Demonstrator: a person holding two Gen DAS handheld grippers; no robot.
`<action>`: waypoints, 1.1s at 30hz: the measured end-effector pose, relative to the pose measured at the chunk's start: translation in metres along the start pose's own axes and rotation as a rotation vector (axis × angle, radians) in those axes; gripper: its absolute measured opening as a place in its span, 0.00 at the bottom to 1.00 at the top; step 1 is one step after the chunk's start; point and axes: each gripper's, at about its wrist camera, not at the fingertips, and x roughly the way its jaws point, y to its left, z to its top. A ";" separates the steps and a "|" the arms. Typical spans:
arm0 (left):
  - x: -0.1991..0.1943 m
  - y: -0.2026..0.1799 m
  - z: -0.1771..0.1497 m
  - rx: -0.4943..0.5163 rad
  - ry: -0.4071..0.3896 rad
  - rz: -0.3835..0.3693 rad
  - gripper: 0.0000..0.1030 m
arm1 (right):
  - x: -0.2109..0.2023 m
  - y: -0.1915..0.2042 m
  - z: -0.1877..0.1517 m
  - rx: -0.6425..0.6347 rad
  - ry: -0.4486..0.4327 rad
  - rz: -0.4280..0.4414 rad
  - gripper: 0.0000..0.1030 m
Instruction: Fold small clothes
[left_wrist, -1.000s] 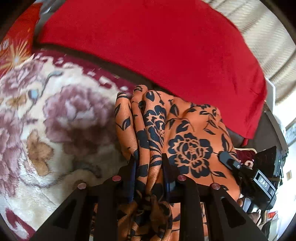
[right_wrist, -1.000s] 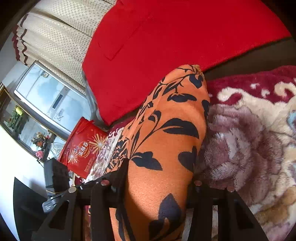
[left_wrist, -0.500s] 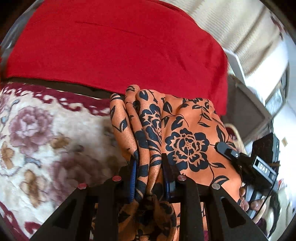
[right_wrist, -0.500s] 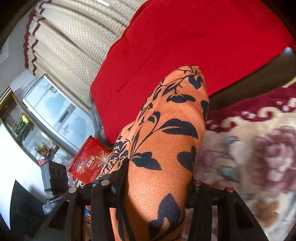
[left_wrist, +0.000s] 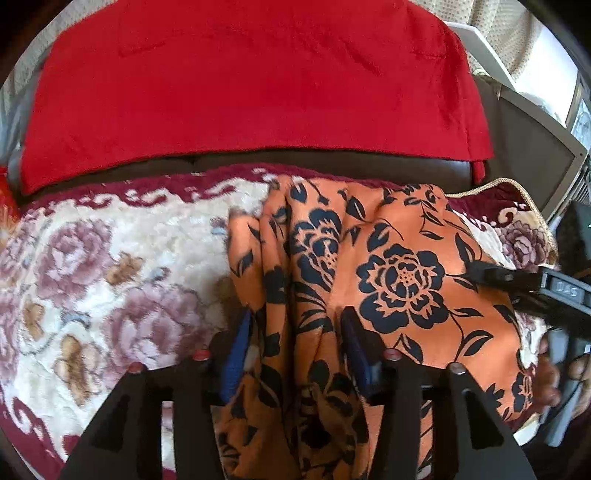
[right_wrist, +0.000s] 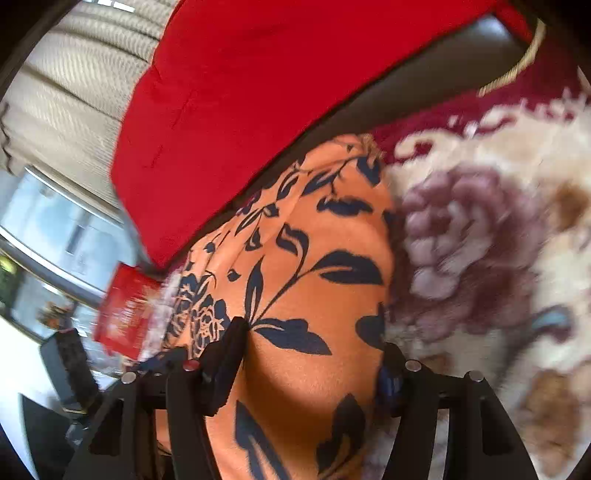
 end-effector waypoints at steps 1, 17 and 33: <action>-0.001 0.000 0.002 0.006 -0.012 0.007 0.52 | -0.007 0.006 0.001 -0.026 -0.014 -0.033 0.62; -0.015 -0.006 -0.001 0.111 -0.095 0.120 0.59 | 0.025 0.059 -0.005 -0.271 -0.074 -0.251 0.57; -0.143 -0.019 -0.029 0.075 -0.288 0.315 0.91 | -0.055 0.097 -0.098 -0.310 -0.105 -0.236 0.60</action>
